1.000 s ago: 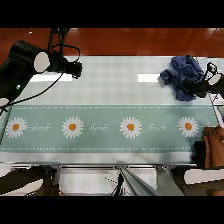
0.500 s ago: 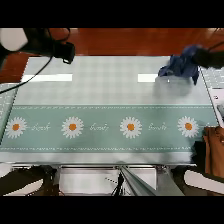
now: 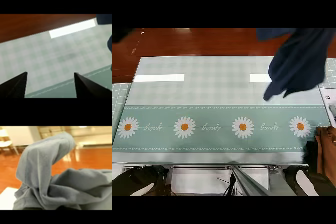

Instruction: Fold the shirts.

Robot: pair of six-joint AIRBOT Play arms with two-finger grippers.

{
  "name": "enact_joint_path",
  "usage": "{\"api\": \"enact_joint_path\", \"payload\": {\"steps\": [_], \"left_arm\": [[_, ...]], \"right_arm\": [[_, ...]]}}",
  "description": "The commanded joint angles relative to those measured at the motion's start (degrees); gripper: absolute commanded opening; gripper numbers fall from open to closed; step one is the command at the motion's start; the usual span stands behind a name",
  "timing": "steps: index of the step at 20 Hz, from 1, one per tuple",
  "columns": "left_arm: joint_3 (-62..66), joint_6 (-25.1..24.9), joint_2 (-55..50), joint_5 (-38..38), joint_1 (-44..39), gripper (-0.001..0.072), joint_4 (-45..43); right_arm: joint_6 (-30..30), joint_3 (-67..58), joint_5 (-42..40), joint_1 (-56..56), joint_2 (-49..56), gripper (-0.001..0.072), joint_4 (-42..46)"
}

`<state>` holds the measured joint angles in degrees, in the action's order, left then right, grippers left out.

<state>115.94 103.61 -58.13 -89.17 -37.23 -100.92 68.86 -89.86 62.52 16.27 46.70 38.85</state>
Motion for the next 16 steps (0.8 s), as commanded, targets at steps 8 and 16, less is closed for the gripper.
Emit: {"api": "enact_joint_path", "payload": {"steps": [8,16], "left_arm": [[-4.1,11.1,8.5,-16.3,-1.8,0.0720,0.1],[-26.0,1.1,8.0,-8.7,-1.7,0.0720,-3.1]], "right_arm": [[7.8,8.5,18.9,-23.9,3.6,0.0033,17.6],[25.6,27.9,-6.8,-59.2,19.3,0.0035,29.9]]}}
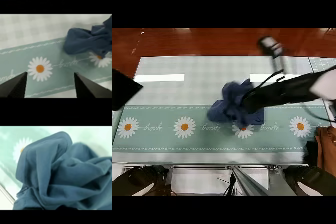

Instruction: Fold the shirts.

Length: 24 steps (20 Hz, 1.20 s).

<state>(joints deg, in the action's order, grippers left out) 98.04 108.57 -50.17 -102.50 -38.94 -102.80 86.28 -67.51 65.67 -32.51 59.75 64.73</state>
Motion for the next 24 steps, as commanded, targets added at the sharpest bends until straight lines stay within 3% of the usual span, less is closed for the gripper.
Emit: {"api": "enact_joint_path", "payload": {"steps": [1,2,3,4,5,9,11,12,14,15,19,24], "left_arm": [[-11.5,-4.3,0.1,7.2,0.0,0.0720,-1.2],[-15.5,-4.5,0.1,10.4,0.0,0.0720,-1.2],[-19.5,-4.4,0.1,13.6,0.0,0.0720,-1.2],[-23.4,-4.5,0.1,16.5,0.0,0.0720,-1.2],[-27.3,-4.7,0.1,19.1,0.0,0.0720,-1.1],[-41.8,-6.4,0.1,26.9,0.2,0.0720,3.5],[-46.9,-6.6,0.6,28.1,1.1,0.0720,8.9],[-48.9,-6.6,1.0,28.3,1.7,0.0720,11.7],[-52.5,-6.6,2.9,29.2,3.5,0.0720,17.5],[-53.8,-6.6,3.9,29.6,4.6,0.0720,19.9],[-59.2,-13.6,7.5,29.9,10.9,0.0720,35.7],[-66.6,-17.6,6.5,36.7,9.3,0.0720,37.0]], "right_arm": [[10.5,5.9,-11.4,-12.4,9.6,0.0036,4.0],[12.0,5.8,-12.4,-13.8,12.8,0.0042,3.8],[13.1,5.8,-13.3,-14.8,15.7,0.0167,3.3],[13.2,5.8,-13.4,-14.9,17.8,0.0356,2.0],[13.0,5.8,-12.5,-14.6,18.6,0.0474,1.4],[10.8,4.7,1.9,-8.0,12.4,0.0492,8.1],[9.6,4.7,9.7,-2.5,6.0,0.0590,18.2],[8.7,4.7,12.3,0.9,2.9,0.0595,24.5],[7.1,4.8,13.6,9.7,-1.3,0.0595,33.7],[5.6,4.8,13.0,15.1,-2.4,0.0595,34.0],[-3.7,6.3,7.4,37.6,-2.1,0.0595,20.3],[-9.8,12.8,1.7,52.3,-0.7,0.0594,2.2]]}}
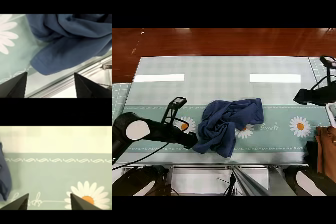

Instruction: Fold the shirts.

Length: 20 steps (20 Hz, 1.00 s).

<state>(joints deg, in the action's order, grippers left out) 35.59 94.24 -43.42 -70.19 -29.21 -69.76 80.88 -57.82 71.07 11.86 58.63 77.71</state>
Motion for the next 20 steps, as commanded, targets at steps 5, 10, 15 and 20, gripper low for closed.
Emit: {"api": "enact_joint_path", "payload": {"steps": [5,10,15,20], "left_arm": [[-6.9,-6.9,-4.2,8.1,-6.2,0.0720,5.5],[-6.9,-7.7,-7.5,15.9,-10.2,0.0720,5.5],[-6.8,-7.6,-19.0,16.8,-12.6,0.0026,5.5],[-6.5,-7.4,-19.4,15.6,-12.5,0.0020,5.5]], "right_arm": [[-6.5,5.0,-2.1,8.2,4.9,0.0595,-15.1],[-6.5,5.0,-1.7,8.2,6.3,0.0594,-16.2],[-6.5,5.0,0.4,8.2,6.3,0.0594,-16.3],[-7.1,5.0,1.2,5.0,11.7,0.0594,-19.5]]}}
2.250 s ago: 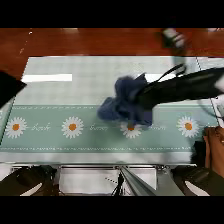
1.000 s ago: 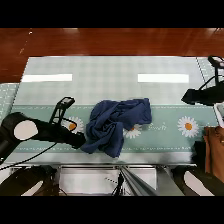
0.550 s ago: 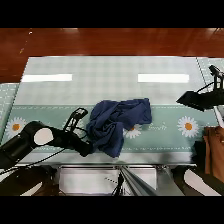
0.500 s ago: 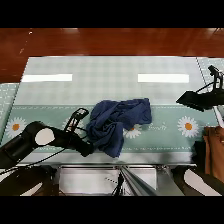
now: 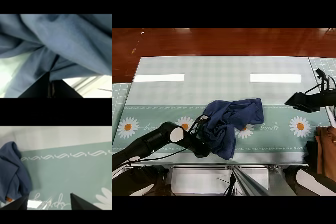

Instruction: Fold the shirts.

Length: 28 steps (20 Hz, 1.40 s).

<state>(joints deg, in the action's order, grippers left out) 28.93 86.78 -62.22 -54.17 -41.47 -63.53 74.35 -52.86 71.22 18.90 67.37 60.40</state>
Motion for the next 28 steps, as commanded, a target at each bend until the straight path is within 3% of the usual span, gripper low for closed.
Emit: {"api": "enact_joint_path", "payload": {"steps": [1,6,14,16,17,18,19,24,28], "left_arm": [[0.3,0.1,0.3,-0.8,-0.2,0.0020,-0.7],[0.5,1.6,5.3,-1.2,-0.2,0.0020,-0.7],[0.5,3.0,11.1,-0.8,-0.2,0.0020,-0.7],[0.6,3.0,11.9,-0.6,-0.2,0.0020,-0.7],[0.9,3.0,12.0,-0.6,-0.2,0.0020,-0.7],[1.6,3.0,12.0,-0.6,-0.2,0.0020,-0.7],[2.7,2.9,12.2,-0.6,-0.2,0.0020,-1.0],[17.2,2.9,17.4,-2.0,3.8,0.0020,-6.2],[38.4,2.8,24.1,-2.8,12.0,0.0020,-9.2]], "right_arm": [[-1.1,0.0,0.9,-4.0,4.6,0.0594,-3.2],[0.7,0.0,-7.3,-14.4,12.2,0.0594,-4.8],[6.3,0.0,-13.1,-20.5,20.4,0.0574,-9.3],[6.5,0.0,-13.3,-22.4,21.4,0.0447,-9.5],[6.3,0.0,-13.3,-23.1,21.5,0.0304,-9.7],[5.4,0.0,-12.5,-23.4,21.2,0.0110,-10.5],[4.6,-0.2,-11.0,-23.1,20.4,0.0034,-10.9],[-2.5,-6.3,-2.3,-17.2,7.0,0.0034,-11.0],[-6.1,-15.5,-3.8,-11.8,-9.0,0.0034,-10.8]]}}
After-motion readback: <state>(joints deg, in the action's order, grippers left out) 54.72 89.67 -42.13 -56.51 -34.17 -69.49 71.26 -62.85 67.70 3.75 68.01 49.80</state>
